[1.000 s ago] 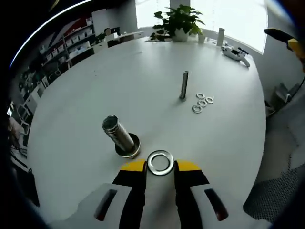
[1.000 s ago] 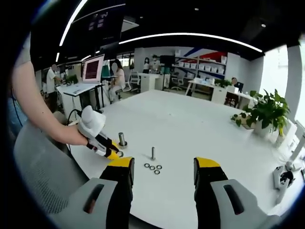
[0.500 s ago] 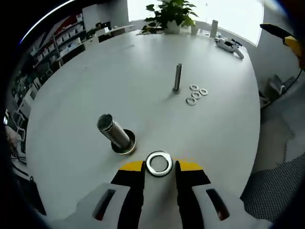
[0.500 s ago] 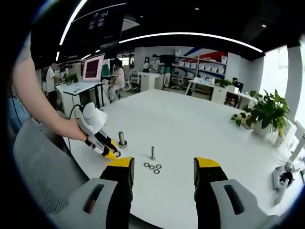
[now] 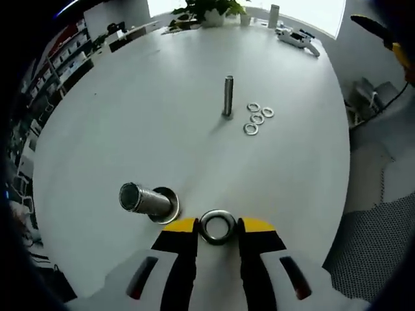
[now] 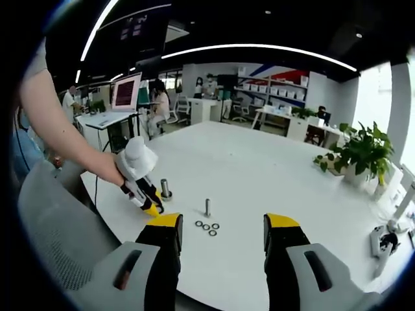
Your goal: Place the washer onto the threaded stud by aligning its center hole with the stud, sliding it down to the base, and recovering from edge contact or off-axis alignment until the washer reaches the visible bottom stop.
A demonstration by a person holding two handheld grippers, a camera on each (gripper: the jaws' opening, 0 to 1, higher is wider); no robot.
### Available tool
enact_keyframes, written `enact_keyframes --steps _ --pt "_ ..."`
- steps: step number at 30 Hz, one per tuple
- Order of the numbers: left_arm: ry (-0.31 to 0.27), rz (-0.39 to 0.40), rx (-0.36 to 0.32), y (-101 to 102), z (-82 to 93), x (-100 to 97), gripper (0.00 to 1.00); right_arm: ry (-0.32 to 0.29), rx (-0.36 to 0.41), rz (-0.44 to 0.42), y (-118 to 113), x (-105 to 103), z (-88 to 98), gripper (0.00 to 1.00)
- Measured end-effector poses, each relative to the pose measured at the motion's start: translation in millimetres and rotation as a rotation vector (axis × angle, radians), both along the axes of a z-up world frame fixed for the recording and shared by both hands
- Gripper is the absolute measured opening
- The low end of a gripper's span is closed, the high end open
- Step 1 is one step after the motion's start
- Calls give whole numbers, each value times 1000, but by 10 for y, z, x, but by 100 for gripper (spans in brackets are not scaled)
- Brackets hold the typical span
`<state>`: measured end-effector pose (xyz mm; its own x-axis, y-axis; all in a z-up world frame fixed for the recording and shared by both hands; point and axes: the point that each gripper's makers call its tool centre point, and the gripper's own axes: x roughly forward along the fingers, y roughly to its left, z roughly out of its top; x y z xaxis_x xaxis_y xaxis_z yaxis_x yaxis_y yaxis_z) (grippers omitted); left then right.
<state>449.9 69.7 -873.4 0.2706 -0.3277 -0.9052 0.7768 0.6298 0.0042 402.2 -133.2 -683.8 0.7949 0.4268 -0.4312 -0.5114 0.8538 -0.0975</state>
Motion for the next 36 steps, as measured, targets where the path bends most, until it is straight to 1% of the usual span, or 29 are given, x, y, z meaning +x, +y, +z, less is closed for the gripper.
enact_keyframes --steps 3,6,15,19,21,25,28,36 --pt "6 -25 12 6 -3 -30 22 -4 4 -3 -1 2 10 53" --pt "8 -28 9 12 -5 -31 22 1 3 -1 5 -2 3 53" --pt "31 -75 26 1 -7 -52 24 20 -4 4 8 -2 -37 52" --pt "23 -99 29 -1 -8 -58 23 21 -10 9 17 -3 -45 52" --pt "17 -128 29 -12 -6 -55 21 23 -16 17 31 -6 -51 52" --pt "28 -131 42 -19 -7 -57 21 27 -27 19 27 -8 -65 52" --pt "25 -126 41 -18 -6 -62 21 32 -31 20 22 -7 -76 52" --pt "10 -116 20 -14 -4 -63 21 35 -46 31 44 -22 -89 51"
